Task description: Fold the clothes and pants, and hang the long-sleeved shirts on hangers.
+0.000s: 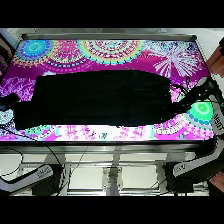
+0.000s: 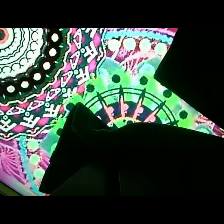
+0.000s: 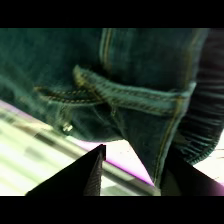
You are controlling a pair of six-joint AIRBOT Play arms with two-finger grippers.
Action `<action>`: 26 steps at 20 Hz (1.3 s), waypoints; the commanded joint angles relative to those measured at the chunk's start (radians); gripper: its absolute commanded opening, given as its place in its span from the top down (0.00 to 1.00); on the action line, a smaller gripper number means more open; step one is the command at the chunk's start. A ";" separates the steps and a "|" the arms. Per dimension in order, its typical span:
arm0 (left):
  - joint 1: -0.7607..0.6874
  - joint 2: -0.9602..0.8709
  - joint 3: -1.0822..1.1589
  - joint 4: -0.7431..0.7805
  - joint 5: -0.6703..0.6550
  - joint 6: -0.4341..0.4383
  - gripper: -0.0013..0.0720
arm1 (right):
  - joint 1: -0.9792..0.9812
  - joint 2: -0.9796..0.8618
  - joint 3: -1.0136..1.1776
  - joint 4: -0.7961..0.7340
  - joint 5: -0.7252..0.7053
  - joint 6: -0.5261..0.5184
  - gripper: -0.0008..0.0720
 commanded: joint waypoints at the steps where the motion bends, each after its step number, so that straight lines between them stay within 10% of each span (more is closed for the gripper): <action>1: 0.001 -0.001 0.001 0.001 -0.013 -0.003 0.93 | -0.008 -0.003 -0.012 0.023 0.067 -0.014 0.59; 5: 0.001 -0.001 0.001 0.001 -0.013 -0.003 0.93 | -0.008 -0.003 -0.039 0.000 0.038 -0.014 0.97; 11: 0.031 -0.001 0.009 0.074 -0.046 -0.124 0.93 | -0.109 -0.002 0.031 -0.168 0.219 0.036 0.97; 26: 0.050 -0.120 0.092 -0.074 -0.069 -0.150 0.93 | -0.291 -0.002 0.082 -0.241 0.103 0.098 0.97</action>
